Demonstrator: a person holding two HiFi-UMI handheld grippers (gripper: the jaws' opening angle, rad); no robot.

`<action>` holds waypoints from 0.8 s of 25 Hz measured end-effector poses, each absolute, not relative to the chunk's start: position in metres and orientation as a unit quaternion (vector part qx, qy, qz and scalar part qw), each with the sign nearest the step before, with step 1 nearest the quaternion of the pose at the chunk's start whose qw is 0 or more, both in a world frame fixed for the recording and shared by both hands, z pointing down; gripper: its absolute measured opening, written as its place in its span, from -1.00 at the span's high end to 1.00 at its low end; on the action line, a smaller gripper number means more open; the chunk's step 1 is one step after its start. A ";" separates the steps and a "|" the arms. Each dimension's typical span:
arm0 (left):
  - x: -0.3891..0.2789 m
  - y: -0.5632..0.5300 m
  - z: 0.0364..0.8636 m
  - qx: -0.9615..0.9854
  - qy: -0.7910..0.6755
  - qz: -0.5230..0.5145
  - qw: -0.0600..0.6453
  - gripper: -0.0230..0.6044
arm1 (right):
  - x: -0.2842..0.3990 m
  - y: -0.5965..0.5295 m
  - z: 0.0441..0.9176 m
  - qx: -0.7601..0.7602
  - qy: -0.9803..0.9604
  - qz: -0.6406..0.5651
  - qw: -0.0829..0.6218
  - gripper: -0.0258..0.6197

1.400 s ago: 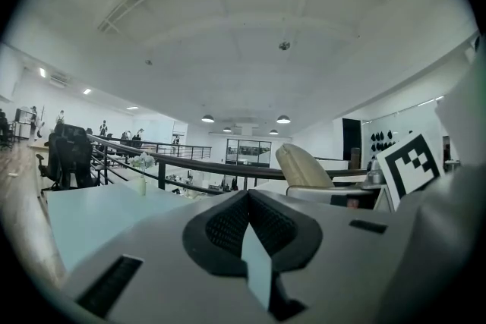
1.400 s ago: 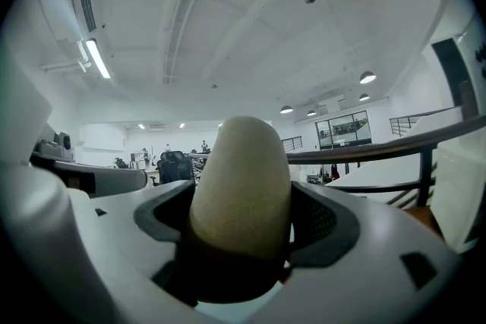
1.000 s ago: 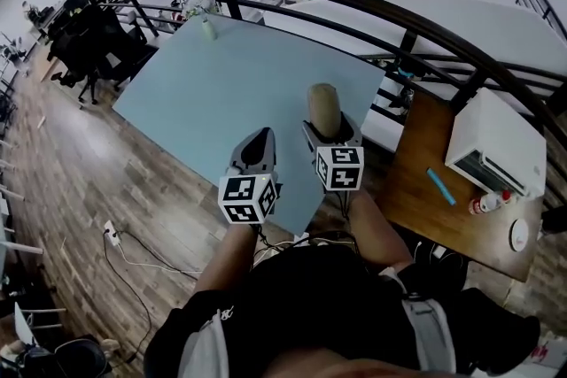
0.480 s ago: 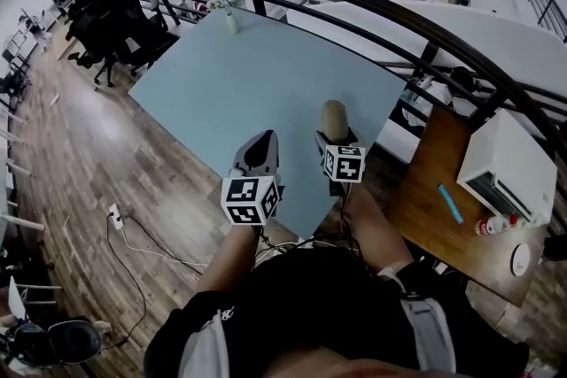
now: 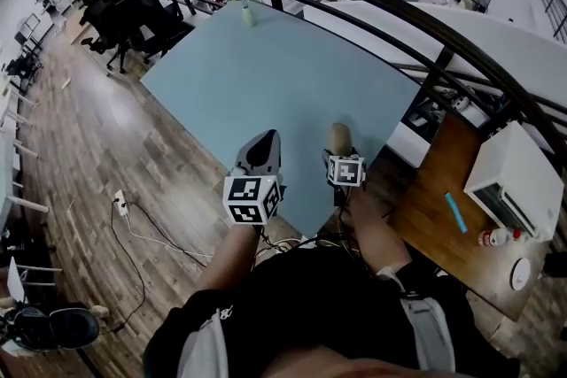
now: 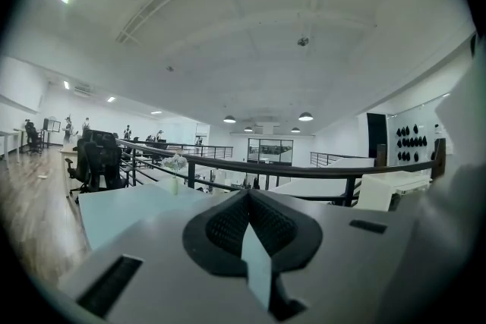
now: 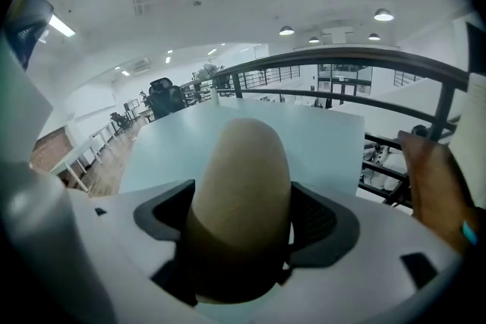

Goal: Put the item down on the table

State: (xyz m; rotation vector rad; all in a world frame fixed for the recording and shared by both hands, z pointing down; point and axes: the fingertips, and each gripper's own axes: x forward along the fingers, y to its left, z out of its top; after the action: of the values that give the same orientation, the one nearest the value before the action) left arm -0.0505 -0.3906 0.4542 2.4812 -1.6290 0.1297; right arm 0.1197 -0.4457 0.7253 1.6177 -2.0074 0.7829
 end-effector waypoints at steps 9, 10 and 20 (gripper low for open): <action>-0.060 -0.387 0.459 0.825 -0.555 0.048 0.089 0.88 | 0.107 -0.440 0.752 0.571 -0.719 0.303 0.254 -0.30; -0.061 -0.386 0.460 0.825 -0.556 0.049 0.089 0.88 | 0.106 -0.440 0.756 0.569 -0.718 0.305 0.260 -0.30; -0.071 -0.386 0.462 0.821 -0.562 0.049 0.088 0.88 | 0.096 -0.429 0.796 0.542 -0.708 0.307 0.333 -0.31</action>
State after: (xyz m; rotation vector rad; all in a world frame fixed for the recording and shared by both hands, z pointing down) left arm -0.0714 -0.3862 0.4617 2.4440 -1.6729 0.1465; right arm 0.0958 -0.4292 0.7959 1.4148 -1.8500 0.8030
